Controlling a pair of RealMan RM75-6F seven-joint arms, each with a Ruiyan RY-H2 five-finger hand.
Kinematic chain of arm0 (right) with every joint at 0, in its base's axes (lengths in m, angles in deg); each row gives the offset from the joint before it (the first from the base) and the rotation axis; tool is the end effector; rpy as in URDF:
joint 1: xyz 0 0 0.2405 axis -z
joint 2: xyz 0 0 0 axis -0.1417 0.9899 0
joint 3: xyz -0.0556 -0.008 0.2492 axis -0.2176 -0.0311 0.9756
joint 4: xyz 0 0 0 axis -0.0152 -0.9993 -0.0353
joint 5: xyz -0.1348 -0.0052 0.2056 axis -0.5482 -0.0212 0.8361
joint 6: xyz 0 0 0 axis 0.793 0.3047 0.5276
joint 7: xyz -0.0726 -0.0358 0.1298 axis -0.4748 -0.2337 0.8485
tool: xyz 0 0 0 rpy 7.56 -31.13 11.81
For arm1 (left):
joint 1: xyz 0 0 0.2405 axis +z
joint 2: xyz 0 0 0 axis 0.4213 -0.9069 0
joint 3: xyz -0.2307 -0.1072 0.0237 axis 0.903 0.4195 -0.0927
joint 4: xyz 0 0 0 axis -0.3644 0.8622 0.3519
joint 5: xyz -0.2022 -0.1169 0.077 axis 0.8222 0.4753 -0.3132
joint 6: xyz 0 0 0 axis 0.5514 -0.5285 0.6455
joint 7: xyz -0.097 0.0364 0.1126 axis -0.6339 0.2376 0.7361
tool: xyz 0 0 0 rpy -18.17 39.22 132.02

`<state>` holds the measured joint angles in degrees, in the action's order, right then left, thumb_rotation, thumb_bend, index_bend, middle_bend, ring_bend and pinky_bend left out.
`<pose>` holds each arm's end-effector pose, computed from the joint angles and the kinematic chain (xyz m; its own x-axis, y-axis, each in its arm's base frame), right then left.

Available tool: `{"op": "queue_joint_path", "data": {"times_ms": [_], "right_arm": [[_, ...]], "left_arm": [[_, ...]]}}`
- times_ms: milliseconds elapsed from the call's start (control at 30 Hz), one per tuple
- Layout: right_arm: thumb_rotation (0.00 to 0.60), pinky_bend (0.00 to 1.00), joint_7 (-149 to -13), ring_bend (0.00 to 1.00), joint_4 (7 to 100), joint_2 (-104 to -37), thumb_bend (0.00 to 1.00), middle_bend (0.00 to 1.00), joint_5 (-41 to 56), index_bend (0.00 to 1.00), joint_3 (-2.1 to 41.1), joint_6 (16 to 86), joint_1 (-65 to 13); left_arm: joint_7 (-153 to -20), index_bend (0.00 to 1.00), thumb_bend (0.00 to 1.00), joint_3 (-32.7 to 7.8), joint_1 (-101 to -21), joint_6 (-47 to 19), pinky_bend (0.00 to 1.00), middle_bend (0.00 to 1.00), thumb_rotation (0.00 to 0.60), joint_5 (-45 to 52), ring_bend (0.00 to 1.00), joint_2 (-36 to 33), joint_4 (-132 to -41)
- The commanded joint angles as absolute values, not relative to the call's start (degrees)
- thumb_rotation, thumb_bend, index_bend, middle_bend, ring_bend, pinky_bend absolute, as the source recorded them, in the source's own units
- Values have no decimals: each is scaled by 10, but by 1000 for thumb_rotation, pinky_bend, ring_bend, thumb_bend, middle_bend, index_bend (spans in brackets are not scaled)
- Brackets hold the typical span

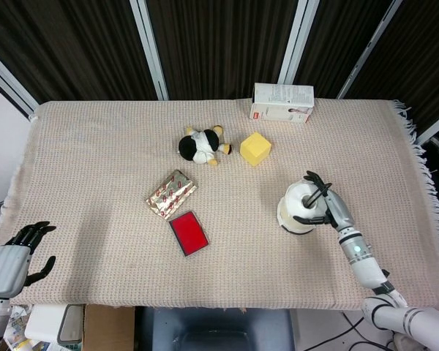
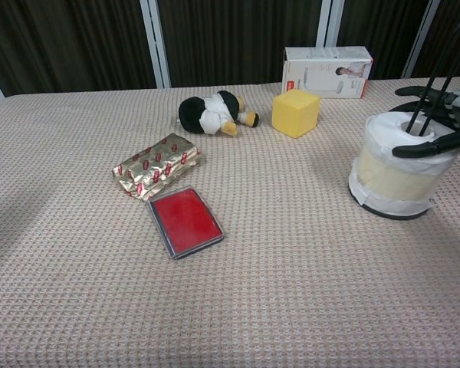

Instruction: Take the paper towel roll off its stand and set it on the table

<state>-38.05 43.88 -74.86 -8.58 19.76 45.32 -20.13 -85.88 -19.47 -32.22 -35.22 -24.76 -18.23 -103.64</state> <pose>-0.2934 -0.3593 0.0026 -0.2995 -0.2456 0.9219 -0.9501 -0.0110 -0.3117 -0.3156 0.1997 0.1104 0.4174 0.0039 0.9087 0.9039 -0.1046 -0.4147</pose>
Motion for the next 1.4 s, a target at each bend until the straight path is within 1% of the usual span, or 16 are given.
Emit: {"op": "queue_joint_path", "data": {"times_ms": [33, 100, 200, 333, 633, 767, 967, 1200, 1400], "right_arm": [[600, 660, -392, 485, 429, -763, 181, 444, -75, 437, 210, 478, -194], [600, 713, -394, 535, 429, -767, 208, 497, -72, 516, 216, 494, -190], [600, 727, -391, 546, 442, -759, 212, 511, -73, 544, 223, 512, -184], [600, 734, -399, 546, 486, -730, 212, 511, -77, 544, 229, 529, -177], [600, 736, -469, 546, 645, -637, 212, 510, -92, 535, 243, 582, -154], [600, 736, -494, 546, 699, -606, 212, 510, -91, 533, 253, 596, -149], [600, 738, -524, 546, 759, -573, 212, 510, -86, 527, 267, 612, -143], [600, 738, -528, 546, 810, -540, 212, 510, -82, 526, 283, 623, -140], [600, 739, -544, 546, 866, -509, 212, 510, -93, 516, 302, 651, -135]], "left_arm": [[-859, 245, 373, -195, -322, -352, 456, 190, 600, -247, 201, -182, -1036], [-858, 246, 373, -195, -322, -352, 457, 190, 600, -247, 202, -181, -1035], [-858, 245, 373, -195, -322, -351, 457, 191, 600, -247, 202, -181, -1036], [-855, 246, 373, -194, -323, -349, 458, 191, 600, -247, 202, -181, -1037], [-849, 245, 374, -192, -329, -341, 459, 191, 600, -244, 206, -178, -1040], [-848, 245, 374, -193, -329, -340, 459, 191, 600, -246, 207, -178, -1040], [-851, 246, 374, -198, -324, -347, 461, 191, 600, -252, 209, -183, -1041], [-848, 246, 374, -199, -325, -342, 461, 191, 600, -250, 209, -183, -1042], [-844, 246, 373, -200, -326, -338, 462, 191, 600, -249, 209, -183, -1043]]}}
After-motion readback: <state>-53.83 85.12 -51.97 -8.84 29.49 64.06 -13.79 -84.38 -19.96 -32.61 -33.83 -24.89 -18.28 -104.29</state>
